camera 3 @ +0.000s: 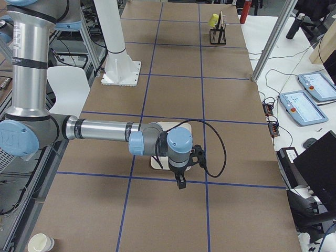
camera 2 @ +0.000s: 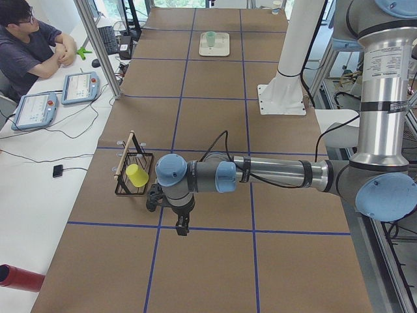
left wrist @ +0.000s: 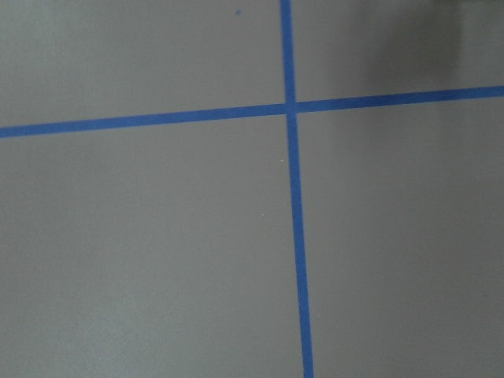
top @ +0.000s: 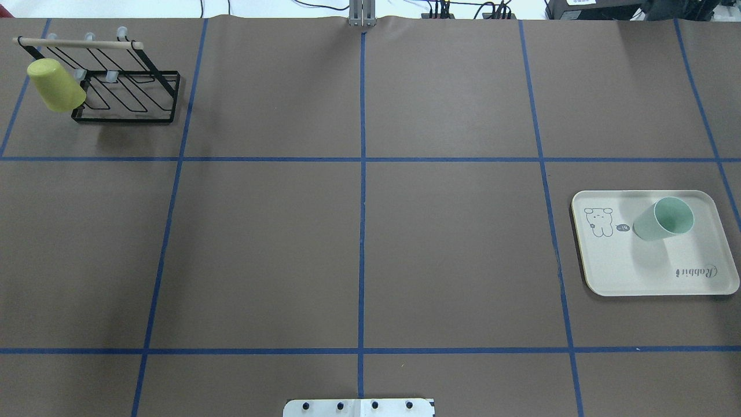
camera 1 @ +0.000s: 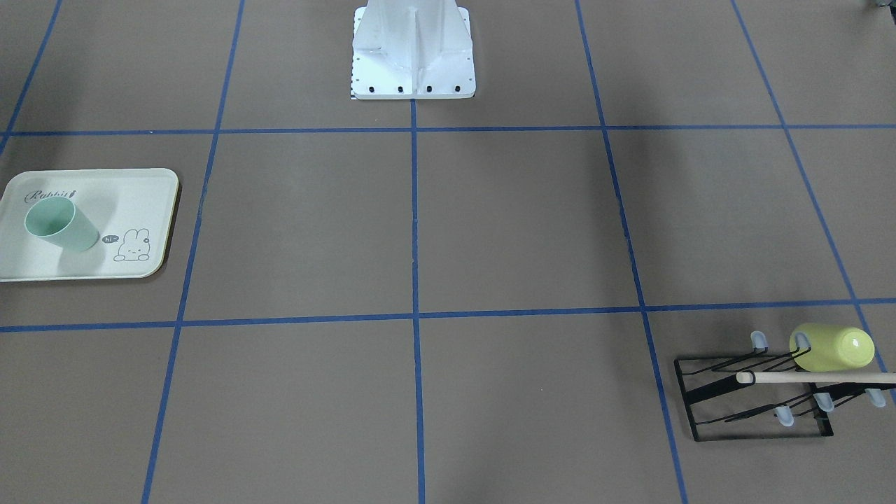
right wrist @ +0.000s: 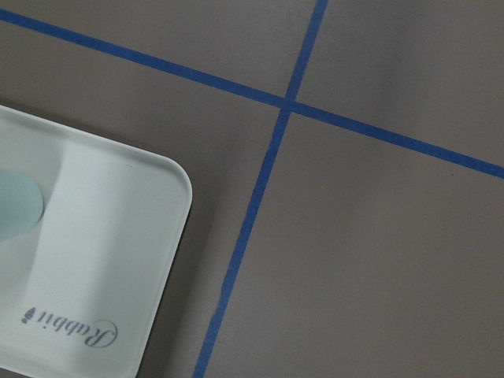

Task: Left arm grabs green cup and hands to right arm on tray

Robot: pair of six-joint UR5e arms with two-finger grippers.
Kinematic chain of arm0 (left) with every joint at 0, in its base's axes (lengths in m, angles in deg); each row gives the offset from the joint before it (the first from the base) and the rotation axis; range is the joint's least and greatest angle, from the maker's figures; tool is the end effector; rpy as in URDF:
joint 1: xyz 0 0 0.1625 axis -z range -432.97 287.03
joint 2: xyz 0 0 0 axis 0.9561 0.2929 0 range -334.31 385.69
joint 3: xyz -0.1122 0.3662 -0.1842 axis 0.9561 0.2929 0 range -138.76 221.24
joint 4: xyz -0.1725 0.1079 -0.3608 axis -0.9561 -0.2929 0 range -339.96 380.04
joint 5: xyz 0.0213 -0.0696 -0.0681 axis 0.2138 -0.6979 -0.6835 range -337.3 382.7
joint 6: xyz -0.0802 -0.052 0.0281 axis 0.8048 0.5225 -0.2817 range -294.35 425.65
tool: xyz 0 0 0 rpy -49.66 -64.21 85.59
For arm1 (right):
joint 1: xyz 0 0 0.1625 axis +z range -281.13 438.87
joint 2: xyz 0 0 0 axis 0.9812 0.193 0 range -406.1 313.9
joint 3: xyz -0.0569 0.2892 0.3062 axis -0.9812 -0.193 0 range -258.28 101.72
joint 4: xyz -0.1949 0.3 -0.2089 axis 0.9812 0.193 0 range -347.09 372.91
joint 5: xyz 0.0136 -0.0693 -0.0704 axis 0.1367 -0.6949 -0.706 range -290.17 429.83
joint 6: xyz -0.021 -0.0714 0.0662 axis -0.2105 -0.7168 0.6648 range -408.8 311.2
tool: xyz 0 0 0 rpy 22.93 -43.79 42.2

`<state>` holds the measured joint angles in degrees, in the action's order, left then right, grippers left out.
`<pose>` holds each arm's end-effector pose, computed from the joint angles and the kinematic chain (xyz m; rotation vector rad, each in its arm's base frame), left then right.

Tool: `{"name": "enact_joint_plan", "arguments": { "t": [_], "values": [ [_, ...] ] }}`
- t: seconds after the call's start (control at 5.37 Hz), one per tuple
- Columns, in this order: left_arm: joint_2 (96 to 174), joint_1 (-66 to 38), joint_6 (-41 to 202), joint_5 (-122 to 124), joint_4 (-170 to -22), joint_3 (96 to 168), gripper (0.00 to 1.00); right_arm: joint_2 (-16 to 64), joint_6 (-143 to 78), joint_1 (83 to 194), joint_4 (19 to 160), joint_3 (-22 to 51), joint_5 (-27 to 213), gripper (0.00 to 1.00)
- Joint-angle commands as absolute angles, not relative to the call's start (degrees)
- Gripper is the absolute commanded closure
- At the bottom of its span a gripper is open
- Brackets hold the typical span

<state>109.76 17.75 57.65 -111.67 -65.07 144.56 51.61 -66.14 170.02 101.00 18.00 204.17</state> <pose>-0.0693 -0.4468 0.6016 0.1004 0.7695 0.1376 0.0724 -0.4341 0.6638 0.1326 -0.7650 -0.2716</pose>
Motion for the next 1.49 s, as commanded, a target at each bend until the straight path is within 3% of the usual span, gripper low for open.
{"name": "enact_joint_plan", "arguments": {
  "t": [0.0, 1.3],
  "values": [
    [108.48, 18.09, 56.94, -111.59, -65.12, 147.50, 0.00, 51.81, -64.99, 170.10, 101.06, 17.79, 203.86, 0.01],
    [106.73, 18.00, 56.77, -111.51, -64.86, 147.41, 0.00, 53.40, -57.86, 170.37, 100.98, 23.50, 197.63, 0.00]
  ]
}}
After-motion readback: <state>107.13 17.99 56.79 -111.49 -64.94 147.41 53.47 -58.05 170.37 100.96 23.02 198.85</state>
